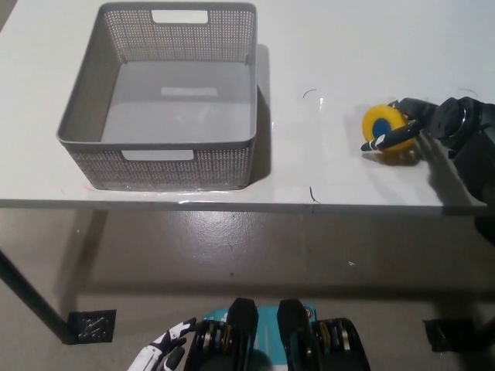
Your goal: Use the right hand to pick up a yellow duck toy and place it into a container on the left hand side
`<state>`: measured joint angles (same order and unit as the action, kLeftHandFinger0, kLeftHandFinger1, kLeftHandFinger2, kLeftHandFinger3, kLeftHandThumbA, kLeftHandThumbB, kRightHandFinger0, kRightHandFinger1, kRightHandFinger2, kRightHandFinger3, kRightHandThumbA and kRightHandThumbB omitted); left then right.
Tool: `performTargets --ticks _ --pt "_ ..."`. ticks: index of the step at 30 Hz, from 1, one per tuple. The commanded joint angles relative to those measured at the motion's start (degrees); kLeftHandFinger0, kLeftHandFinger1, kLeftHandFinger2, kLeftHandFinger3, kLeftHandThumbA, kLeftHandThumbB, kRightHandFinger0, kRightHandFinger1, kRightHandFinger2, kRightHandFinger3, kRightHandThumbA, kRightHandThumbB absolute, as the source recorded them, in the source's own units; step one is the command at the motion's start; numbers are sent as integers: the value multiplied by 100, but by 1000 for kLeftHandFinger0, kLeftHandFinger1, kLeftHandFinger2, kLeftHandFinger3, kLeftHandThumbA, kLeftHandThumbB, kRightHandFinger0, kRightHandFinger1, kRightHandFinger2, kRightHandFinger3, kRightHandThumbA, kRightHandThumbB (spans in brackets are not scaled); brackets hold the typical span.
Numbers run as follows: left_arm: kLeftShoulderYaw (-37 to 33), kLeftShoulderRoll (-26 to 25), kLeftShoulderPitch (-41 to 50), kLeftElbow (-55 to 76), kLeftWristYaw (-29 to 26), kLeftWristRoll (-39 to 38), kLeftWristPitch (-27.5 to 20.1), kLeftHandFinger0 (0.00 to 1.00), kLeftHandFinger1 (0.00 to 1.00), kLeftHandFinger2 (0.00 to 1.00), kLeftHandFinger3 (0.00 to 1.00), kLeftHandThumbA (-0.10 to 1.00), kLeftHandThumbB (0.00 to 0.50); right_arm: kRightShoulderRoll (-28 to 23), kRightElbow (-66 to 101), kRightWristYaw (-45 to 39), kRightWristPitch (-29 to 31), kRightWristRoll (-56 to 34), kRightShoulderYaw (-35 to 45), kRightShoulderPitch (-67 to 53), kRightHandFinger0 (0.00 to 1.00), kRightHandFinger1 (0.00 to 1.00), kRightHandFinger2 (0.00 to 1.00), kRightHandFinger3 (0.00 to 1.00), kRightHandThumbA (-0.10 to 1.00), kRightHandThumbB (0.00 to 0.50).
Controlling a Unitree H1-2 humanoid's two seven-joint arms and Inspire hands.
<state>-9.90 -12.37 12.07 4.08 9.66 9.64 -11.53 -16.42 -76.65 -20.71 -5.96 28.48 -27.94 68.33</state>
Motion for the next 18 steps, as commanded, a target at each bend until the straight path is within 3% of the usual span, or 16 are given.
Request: performTargets --ticks 1,2,4,5,6,7,8,9,10,12,14,18 --pt "7 -85 -39 234 66 34 39 1000 1000 1000 1000 1000 261 62 -137 -188 -6 31 -41 274 1000 1000 1000 1000 871 492" --pt "8 -90 -49 243 67 43 51 1000 1000 1000 1000 1000 260 75 -151 -134 7 81 -97 261 1000 1000 1000 1000 840 465" --pt "8 -94 -77 224 56 65 12 1000 1000 1000 1000 1000 253 122 -196 252 -83 50 -40 213 1000 1000 1000 1000 577 406" --pt "8 -94 -89 216 54 70 1 1000 1000 1000 1000 1000 257 136 -191 566 -106 -43 78 161 1000 1000 1000 1000 369 367" --pt "9 -94 -99 218 62 58 5 1000 1000 1000 1000 1000 257 153 -173 1150 -122 -107 204 65 874 974 1000 998 154 303" --pt "5 -95 -105 223 70 56 15 1000 1000 1000 1000 1000 257 142 -156 1557 -16 -66 213 -4 552 598 623 572 -63 244" --pt "2 -97 -118 224 78 58 26 1000 1000 1000 1000 1000 258 126 -145 1918 113 -20 214 -62 415 467 525 478 -93 225" --pt "1 -98 -123 228 81 55 24 1000 1000 1000 1000 1000 254 115 -139 2193 241 -81 305 -115 83 168 294 361 -99 213" --pt "0 -97 -140 241 90 44 37 1000 1000 1000 1000 1000 253 97 -141 2448 373 -169 416 -156 3 129 395 396 -100 164" --pt "0 -101 -142 255 101 30 56 1000 1000 1000 1000 1000 260 84 -139 2694 492 -186 466 -187 7 359 718 695 -100 127" --pt "-3 -116 -157 248 100 59 39 1000 1000 1000 1000 1000 244 70 -102 2890 628 -253 564 -211 26 450 802 815 -100 151" --pt "-24 -110 -184 219 96 88 -21 1000 1000 1000 1000 1000 240 43 -96 3072 731 -309 691 -233 65 495 825 843 -100 166"
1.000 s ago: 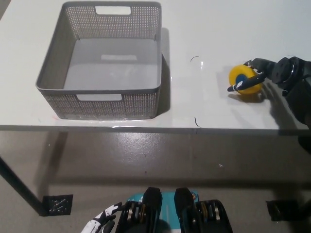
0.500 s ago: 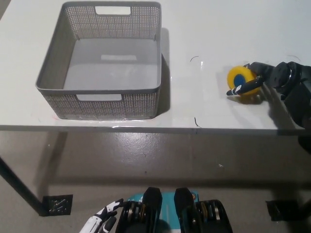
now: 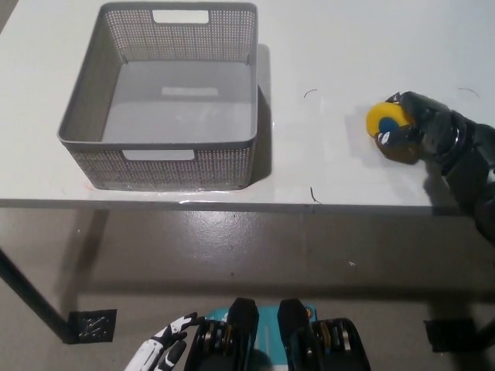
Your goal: Use the right hand to pick up a yellow duck toy and place it into a container on the left hand side
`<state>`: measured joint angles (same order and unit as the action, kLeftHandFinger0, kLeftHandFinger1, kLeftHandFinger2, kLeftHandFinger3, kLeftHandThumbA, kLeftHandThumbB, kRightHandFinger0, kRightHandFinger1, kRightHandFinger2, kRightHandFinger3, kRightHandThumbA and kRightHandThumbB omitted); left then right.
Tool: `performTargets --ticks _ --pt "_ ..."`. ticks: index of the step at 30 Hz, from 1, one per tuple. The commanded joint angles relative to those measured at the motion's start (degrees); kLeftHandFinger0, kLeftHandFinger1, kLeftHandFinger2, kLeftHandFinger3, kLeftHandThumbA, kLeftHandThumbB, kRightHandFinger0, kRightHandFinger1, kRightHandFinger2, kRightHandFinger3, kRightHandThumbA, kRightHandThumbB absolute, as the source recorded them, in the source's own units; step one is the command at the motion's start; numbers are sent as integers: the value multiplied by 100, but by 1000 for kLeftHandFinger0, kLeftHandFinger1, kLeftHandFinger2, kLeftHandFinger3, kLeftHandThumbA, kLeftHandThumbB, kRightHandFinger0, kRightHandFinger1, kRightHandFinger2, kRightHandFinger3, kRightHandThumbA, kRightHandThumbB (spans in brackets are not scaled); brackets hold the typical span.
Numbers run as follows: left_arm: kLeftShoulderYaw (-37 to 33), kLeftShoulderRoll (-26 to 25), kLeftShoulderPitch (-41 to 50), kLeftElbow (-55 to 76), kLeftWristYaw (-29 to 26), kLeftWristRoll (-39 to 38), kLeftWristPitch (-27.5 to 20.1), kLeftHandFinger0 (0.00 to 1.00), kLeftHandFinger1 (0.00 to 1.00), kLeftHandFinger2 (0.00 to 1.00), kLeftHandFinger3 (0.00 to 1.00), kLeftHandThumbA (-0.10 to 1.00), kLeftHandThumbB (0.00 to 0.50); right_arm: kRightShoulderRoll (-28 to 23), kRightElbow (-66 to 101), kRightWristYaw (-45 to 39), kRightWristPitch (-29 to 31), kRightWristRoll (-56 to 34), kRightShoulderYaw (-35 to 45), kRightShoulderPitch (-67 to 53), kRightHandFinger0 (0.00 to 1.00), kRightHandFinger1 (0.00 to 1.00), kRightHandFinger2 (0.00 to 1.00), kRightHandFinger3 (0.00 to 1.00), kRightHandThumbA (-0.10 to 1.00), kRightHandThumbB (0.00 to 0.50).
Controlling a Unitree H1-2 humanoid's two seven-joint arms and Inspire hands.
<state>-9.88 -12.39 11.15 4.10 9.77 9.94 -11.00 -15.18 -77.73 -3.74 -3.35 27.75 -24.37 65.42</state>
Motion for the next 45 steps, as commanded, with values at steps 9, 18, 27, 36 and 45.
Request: performTargets --ticks 9,18,27,36,45 --pt "-29 -113 -131 221 113 92 -56 1000 1000 1000 1000 1000 242 -47 -46 1701 638 -313 600 64 25 486 853 943 -100 164" --pt "6 -126 -175 254 176 14 -2 1000 1000 1000 1000 1000 227 -130 162 2167 1248 -375 805 431 0 384 779 868 -100 168" --pt "27 -129 -188 194 165 -8 -67 1000 1000 1000 1000 1000 240 -90 764 2005 1042 -464 998 1097 0 398 781 914 -100 129" --pt "38 -100 -190 133 151 -51 -39 1000 1000 1000 1000 1000 264 504 2155 1911 628 -467 1186 1112 0 285 748 880 -100 137" --pt "0 -136 -186 40 171 -18 -152 1000 1000 1000 1000 1000 249 1377 2722 1913 498 -360 1088 1137 1 295 672 743 -100 185"
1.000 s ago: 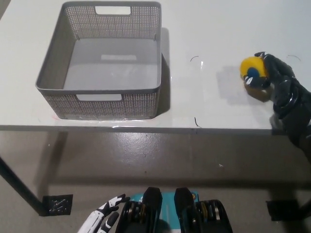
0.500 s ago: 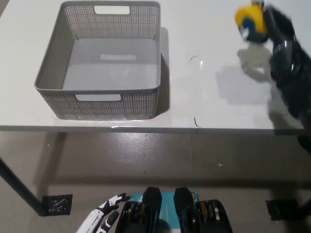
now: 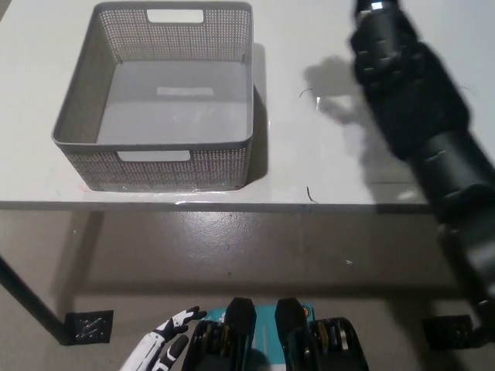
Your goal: Use the right hand to pick up a yellow duck toy and place it into a container on the left hand side
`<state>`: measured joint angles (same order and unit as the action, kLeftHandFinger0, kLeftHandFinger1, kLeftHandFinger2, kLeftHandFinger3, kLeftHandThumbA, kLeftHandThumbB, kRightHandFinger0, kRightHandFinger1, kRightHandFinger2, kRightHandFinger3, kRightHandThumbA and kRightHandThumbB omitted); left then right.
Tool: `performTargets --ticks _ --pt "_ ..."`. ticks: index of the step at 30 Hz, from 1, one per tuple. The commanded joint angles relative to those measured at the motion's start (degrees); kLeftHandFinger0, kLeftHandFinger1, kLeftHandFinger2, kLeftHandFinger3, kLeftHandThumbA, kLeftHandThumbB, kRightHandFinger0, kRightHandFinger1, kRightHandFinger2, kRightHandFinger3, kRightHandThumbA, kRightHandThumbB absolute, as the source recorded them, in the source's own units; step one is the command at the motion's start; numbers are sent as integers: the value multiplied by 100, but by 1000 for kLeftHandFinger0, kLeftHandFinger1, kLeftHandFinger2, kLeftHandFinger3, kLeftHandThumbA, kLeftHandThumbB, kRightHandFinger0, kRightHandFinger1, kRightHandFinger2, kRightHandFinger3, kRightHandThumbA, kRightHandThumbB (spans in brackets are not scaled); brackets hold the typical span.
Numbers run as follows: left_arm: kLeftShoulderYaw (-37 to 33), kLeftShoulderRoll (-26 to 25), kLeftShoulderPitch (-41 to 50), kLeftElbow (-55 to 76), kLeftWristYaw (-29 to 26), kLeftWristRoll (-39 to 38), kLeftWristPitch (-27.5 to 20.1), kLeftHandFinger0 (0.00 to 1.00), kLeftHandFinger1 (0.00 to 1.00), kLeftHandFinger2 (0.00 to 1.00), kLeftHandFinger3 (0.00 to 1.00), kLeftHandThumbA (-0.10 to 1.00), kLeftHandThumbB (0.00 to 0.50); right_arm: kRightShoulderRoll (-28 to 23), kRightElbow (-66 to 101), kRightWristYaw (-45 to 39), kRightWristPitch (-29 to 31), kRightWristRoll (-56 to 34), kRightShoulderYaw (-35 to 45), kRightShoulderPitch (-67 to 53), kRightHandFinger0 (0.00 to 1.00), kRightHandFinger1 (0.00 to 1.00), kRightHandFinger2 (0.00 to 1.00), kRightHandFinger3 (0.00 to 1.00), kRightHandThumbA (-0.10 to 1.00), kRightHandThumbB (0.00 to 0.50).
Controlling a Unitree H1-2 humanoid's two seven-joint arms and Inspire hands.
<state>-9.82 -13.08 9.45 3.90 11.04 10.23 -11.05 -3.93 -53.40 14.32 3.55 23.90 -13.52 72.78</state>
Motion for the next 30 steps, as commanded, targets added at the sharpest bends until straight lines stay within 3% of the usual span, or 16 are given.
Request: performTargets --ticks 1,2,3,4,5,7,13,16,19,24,25,26,27,28,29,30 --pt "-6 -69 -22 68 50 -51 -135 1000 1000 1000 1000 1000 250 304 276 107 -208 41 -2 422 0 275 647 663 -100 190" --pt "-8 -71 -28 77 46 -34 -132 1000 1000 1000 1000 1000 249 357 251 89 -141 39 -20 436 0 255 632 586 -100 175" --pt "-9 -70 -36 81 43 -18 -125 1000 1000 1000 1000 1000 249 420 228 73 -131 38 -34 455 0 260 645 593 -100 167" --pt "-12 -73 -47 97 38 2 -131 1000 1000 1000 1000 1000 244 544 134 48 -113 7 -42 502 0 247 658 619 -100 166" --pt "-16 -72 -47 109 40 3 -137 1000 1000 1000 1000 1000 241 604 83 50 -48 -4 -53 517 0 273 712 736 -100 145" --pt "-24 -72 -56 133 56 -7 -106 1000 1000 1000 1000 1000 238 714 -58 123 130 48 -116 566 0 310 736 809 -100 165" --pt "-53 -69 -90 127 53 21 -181 1000 1000 1000 1000 1000 220 1134 -513 83 -53 50 -207 770 0 380 758 847 -100 135" --pt "-60 -85 -106 182 72 26 -148 1000 1000 1000 1000 992 217 1212 -603 101 2 38 -223 765 0 375 760 867 -100 135" --pt "-60 -102 -126 191 72 46 -160 1000 1000 1000 1000 992 222 1251 -762 289 215 149 -328 723 0 309 678 869 -100 151" --pt "-92 -116 -148 193 104 28 -214 1000 1000 1000 1000 984 224 1283 -962 391 246 213 -441 638 29 403 781 869 -100 167" --pt "-101 -117 -161 187 108 33 -230 1000 1000 1000 1000 982 223 1274 -968 286 171 182 -435 632 145 495 832 889 -91 191" --pt "-107 -120 -169 185 108 48 -243 1000 1000 1000 1000 979 221 1251 -929 97 134 147 -443 612 345 616 850 918 193 227" --pt "-110 -120 -173 193 108 62 -245 1000 1000 1000 1000 975 216 1228 -892 -76 138 105 -445 593 586 842 1000 1000 320 258" --pt "-111 -117 -173 208 108 67 -235 1000 1000 1000 1000 966 217 1207 -870 -258 160 62 -450 578 794 1000 1000 1000 493 319" --pt "-110 -115 -180 223 113 64 -232 1000 1000 1000 1000 962 215 1170 -846 -479 238 22 -472 551 920 1000 1000 1000 623 386" --pt "-109 -115 -186 220 119 57 -244 1000 1000 1000 1000 960 215 1150 -843 -525 307 30 -493 533 941 1000 1000 1000 655 395"
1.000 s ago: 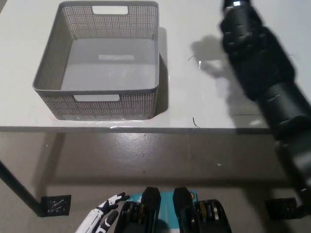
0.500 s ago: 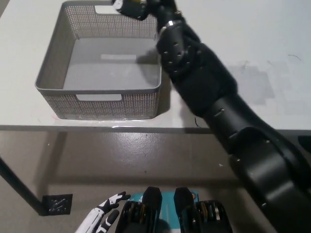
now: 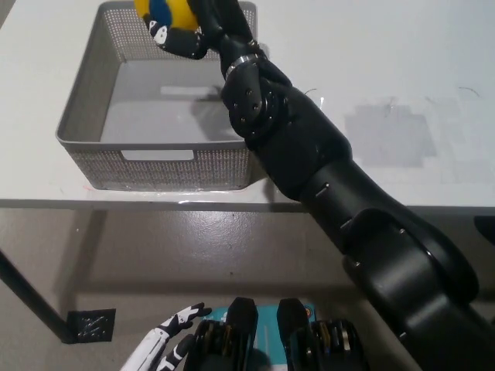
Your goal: Use the right hand to pick up a yellow duck toy and place it into a container on the left hand side
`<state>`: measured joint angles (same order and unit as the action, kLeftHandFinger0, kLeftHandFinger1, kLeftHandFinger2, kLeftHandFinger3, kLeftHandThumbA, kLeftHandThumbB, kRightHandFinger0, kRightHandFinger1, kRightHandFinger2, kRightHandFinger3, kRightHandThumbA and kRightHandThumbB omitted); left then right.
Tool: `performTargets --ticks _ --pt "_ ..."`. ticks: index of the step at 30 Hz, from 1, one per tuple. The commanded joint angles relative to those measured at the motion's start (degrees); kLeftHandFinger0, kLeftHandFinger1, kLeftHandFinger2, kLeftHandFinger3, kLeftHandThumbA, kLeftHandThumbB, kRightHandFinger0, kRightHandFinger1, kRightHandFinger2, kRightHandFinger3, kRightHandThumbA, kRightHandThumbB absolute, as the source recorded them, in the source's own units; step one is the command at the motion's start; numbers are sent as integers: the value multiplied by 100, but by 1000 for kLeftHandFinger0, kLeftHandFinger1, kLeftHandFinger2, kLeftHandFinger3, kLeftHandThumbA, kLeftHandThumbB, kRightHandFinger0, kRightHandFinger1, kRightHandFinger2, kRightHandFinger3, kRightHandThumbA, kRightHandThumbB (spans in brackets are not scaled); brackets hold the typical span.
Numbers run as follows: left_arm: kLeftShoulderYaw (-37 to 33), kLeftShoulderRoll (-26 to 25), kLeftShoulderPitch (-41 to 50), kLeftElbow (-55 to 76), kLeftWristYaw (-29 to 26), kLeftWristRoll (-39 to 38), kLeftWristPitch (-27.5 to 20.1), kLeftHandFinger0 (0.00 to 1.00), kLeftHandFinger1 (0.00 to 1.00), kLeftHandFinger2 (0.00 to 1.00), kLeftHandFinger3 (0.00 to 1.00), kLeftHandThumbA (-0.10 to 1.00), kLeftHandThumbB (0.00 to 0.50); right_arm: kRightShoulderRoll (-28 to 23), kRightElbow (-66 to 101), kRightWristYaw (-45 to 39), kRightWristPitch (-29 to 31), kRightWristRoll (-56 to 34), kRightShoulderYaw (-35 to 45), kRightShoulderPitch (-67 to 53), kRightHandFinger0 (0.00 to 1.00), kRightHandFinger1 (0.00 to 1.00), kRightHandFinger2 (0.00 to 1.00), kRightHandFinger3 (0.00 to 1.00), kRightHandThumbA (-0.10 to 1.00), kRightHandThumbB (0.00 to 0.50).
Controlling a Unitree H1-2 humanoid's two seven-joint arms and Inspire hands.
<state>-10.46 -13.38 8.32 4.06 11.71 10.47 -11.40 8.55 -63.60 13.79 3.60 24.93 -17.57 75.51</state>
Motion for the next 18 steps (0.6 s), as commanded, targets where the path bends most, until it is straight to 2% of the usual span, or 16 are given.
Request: performTargets --ticks 1,2,3,6,13,15,18 --pt "-49 -90 -79 221 69 44 -164 1000 1000 1000 1000 968 223 -128 192 -565 343 -77 -103 222 1000 1000 1000 1000 804 426" --pt "-51 -88 -92 218 75 45 -153 1000 1000 1000 1000 970 223 -148 217 -635 334 -85 -107 207 1000 1000 1000 1000 830 422" --pt "-52 -85 -113 182 76 28 -187 1000 1000 1000 1000 968 221 -179 303 -744 267 -87 -123 176 1000 1000 1000 1000 929 437" --pt "-53 -83 -119 178 82 19 -187 1000 1000 1000 1000 963 221 -237 440 -919 119 -42 -180 139 1000 1000 1000 1000 1000 446" --pt "-80 -59 -159 114 65 25 -250 1000 1000 1000 1000 946 228 -472 842 -1089 11 -64 -142 -11 1000 1000 1000 1000 1000 393" --pt "-85 -69 -193 100 66 42 -265 1000 1000 1000 1000 944 225 -611 1061 -1129 -18 -57 -110 -68 1000 1000 1000 1000 1000 385" --pt "-94 -89 -234 118 79 75 -226 1000 1000 1000 1000 940 218 -988 1773 -1192 -226 -85 59 -242 1000 1000 1000 1000 976 343"
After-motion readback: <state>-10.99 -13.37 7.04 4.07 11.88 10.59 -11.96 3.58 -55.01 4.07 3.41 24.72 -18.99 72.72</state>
